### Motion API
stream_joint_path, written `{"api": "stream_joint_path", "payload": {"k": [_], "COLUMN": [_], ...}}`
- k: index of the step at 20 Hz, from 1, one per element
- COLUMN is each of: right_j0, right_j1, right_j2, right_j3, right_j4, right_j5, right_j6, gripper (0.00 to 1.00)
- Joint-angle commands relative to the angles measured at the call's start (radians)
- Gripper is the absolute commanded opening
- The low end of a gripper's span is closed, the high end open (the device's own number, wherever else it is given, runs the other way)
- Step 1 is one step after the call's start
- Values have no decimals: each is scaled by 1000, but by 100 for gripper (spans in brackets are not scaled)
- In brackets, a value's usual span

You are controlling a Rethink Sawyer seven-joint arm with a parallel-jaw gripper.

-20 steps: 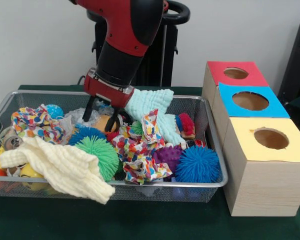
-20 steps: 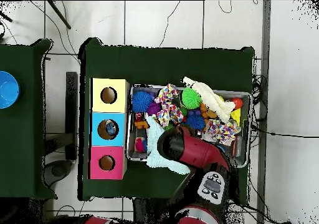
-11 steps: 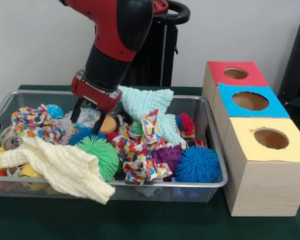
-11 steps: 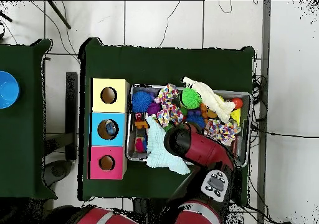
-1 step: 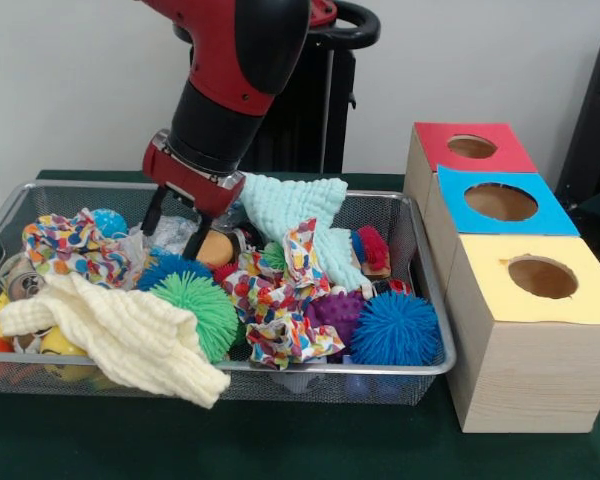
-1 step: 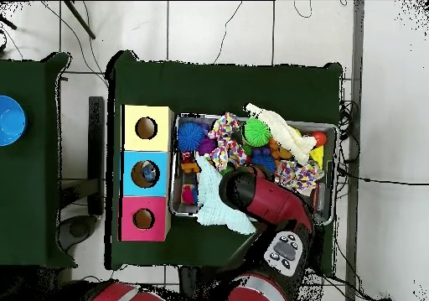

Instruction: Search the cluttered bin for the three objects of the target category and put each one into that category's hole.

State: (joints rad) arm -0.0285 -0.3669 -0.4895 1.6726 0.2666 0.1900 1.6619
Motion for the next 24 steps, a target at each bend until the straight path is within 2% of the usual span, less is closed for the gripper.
{"api": "stream_joint_path", "payload": {"k": [1, 9, 18, 24], "right_j0": [26, -4, 5, 0], "right_j1": [-24, -64, -73, -71], "right_j2": [66, 130, 136, 166], "right_j3": [47, 128, 175, 211], "right_j4": [70, 55, 60, 69], "right_j5": [112, 59, 38, -1], "right_j6": [267, 245, 258, 271], "gripper": [100, 100, 100, 100]}}
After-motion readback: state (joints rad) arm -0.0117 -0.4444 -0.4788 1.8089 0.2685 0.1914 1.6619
